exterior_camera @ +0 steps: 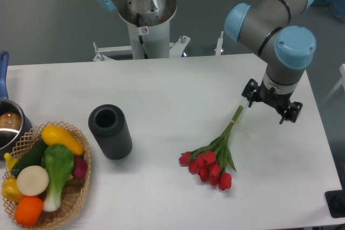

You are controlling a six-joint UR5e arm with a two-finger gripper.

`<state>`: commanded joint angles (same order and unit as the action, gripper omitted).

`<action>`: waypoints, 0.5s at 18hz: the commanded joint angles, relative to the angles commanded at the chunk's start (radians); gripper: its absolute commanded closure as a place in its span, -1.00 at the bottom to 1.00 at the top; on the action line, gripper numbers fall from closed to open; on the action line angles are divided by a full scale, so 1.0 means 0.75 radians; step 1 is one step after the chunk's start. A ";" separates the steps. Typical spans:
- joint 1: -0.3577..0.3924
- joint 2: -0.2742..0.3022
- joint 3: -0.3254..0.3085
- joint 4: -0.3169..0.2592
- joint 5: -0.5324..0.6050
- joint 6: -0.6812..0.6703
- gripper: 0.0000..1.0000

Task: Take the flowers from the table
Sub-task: 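Move the open gripper toward the green stems of the red tulips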

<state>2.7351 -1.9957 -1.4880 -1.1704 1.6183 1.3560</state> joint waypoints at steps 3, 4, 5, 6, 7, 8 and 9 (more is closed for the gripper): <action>0.000 0.000 -0.002 0.002 -0.002 0.000 -1.00; 0.002 0.000 -0.002 0.002 -0.002 0.002 -1.00; 0.002 0.002 -0.002 0.002 -0.008 0.002 -1.00; 0.002 0.002 -0.006 0.006 -0.014 0.002 -1.00; 0.000 0.000 -0.006 0.006 -0.012 0.000 -1.00; -0.002 -0.002 -0.010 0.006 -0.010 0.000 -1.00; -0.004 -0.002 -0.032 0.018 -0.010 -0.002 -1.00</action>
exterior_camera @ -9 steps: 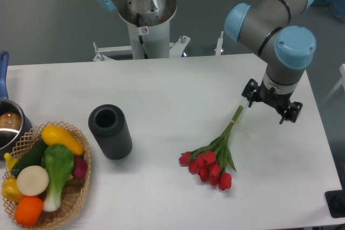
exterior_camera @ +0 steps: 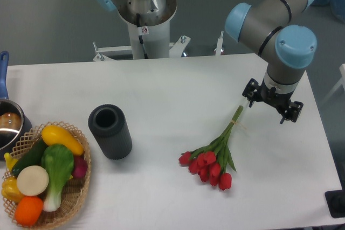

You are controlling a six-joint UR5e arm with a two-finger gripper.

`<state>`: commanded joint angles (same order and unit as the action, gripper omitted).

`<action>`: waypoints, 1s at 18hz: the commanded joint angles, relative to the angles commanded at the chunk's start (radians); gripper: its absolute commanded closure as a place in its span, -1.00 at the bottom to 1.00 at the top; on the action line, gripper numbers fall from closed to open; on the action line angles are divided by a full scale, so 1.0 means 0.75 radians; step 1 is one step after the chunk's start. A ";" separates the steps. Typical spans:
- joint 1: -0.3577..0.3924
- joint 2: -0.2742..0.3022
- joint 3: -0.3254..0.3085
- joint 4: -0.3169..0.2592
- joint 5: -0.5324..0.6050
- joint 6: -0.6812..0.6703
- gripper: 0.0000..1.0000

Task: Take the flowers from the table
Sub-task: 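Move the open gripper toward the green stems of the red tulips, then lower the gripper around the tulip stems just below the blooms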

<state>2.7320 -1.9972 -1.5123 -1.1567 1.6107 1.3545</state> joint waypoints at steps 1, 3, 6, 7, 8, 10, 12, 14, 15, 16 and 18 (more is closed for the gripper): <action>0.000 -0.006 -0.010 0.014 0.000 -0.004 -1.00; -0.002 -0.004 -0.045 0.055 0.000 -0.014 -1.00; 0.000 0.000 -0.076 0.115 -0.002 -0.016 -1.00; 0.000 0.002 -0.080 0.115 -0.002 -0.016 -1.00; 0.000 0.002 -0.082 0.115 0.000 -0.018 -1.00; 0.002 0.002 -0.100 0.119 -0.002 -0.018 -1.00; 0.002 0.004 -0.131 0.129 -0.002 -0.018 -1.00; 0.004 0.004 -0.160 0.166 -0.004 -0.016 -1.00; 0.004 0.004 -0.180 0.194 -0.004 -0.016 -1.00; 0.006 0.004 -0.190 0.217 -0.004 -0.016 -1.00; 0.002 0.006 -0.184 0.229 -0.002 -0.018 -1.00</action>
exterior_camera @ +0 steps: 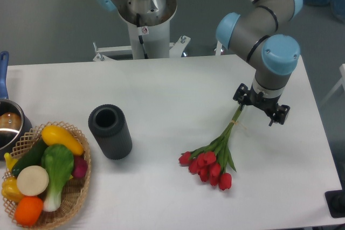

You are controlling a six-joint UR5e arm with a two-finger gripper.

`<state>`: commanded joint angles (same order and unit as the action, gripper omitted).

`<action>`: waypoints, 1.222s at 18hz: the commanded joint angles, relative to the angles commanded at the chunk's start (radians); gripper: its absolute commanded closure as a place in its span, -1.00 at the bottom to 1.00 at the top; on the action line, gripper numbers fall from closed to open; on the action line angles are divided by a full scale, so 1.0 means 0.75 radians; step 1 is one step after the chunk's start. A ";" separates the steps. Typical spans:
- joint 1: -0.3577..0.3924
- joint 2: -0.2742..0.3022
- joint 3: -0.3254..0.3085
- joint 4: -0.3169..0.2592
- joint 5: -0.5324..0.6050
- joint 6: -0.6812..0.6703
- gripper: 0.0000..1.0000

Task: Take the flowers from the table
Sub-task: 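Lower the gripper around the tulip stems just below the blooms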

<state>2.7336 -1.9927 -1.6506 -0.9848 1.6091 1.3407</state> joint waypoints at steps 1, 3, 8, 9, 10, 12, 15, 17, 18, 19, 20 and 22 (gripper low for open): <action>0.000 0.000 -0.002 0.000 -0.002 0.000 -1.00; -0.002 0.000 -0.002 -0.002 -0.002 0.002 -1.00; -0.029 -0.010 0.016 -0.006 -0.035 0.000 -1.00; -0.031 -0.010 0.014 -0.008 -0.049 -0.004 -1.00; -0.031 -0.010 0.014 -0.010 -0.059 -0.014 -1.00; -0.031 -0.010 0.016 -0.016 -0.067 -0.018 -1.00; -0.033 -0.006 0.016 -0.047 -0.065 -0.033 -1.00; -0.033 -0.006 0.023 -0.063 -0.065 -0.045 -1.00; -0.033 -0.006 0.031 -0.063 -0.065 -0.047 -1.00; -0.033 -0.006 0.033 -0.065 -0.065 -0.047 -1.00; -0.035 -0.008 0.035 -0.063 -0.065 -0.049 -1.00; -0.037 -0.018 0.065 -0.065 -0.067 -0.049 -1.00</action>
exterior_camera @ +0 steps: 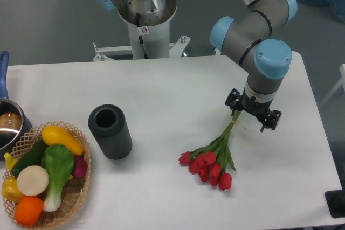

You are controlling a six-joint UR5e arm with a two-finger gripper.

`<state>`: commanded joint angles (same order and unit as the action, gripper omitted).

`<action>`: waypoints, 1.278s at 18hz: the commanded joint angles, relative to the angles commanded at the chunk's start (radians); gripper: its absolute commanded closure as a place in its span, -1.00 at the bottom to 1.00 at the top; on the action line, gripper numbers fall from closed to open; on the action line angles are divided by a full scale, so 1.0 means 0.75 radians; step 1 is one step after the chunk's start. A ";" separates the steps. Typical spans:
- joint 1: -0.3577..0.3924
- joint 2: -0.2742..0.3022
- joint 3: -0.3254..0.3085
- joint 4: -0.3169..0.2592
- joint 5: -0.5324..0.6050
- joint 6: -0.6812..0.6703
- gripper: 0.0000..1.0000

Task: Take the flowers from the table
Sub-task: 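Lower the gripper around the tulip stems just below the blooms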

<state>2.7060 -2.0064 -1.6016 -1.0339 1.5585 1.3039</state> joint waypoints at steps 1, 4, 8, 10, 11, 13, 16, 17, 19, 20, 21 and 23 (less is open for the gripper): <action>-0.012 -0.004 0.006 0.002 0.000 -0.008 -1.00; -0.031 -0.033 0.025 0.004 -0.004 -0.112 -1.00; -0.076 -0.084 0.059 0.006 0.000 -0.186 -1.00; -0.086 -0.088 0.057 0.004 0.000 -0.192 -1.00; -0.100 -0.088 0.049 0.004 -0.002 -0.192 -1.00; -0.114 -0.082 0.029 0.004 -0.002 -0.190 -1.00; -0.131 -0.094 0.021 0.016 -0.004 -0.198 -1.00; -0.141 -0.110 0.021 0.018 -0.002 -0.204 -1.00; -0.145 -0.135 0.023 0.020 -0.002 -0.219 -1.00; -0.147 -0.143 0.027 0.022 -0.004 -0.233 -1.00; -0.149 -0.149 0.031 0.029 -0.004 -0.235 -1.00; -0.151 -0.164 0.029 0.043 -0.004 -0.235 -1.00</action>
<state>2.5924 -2.1291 -1.5800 -1.0017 1.5555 1.1275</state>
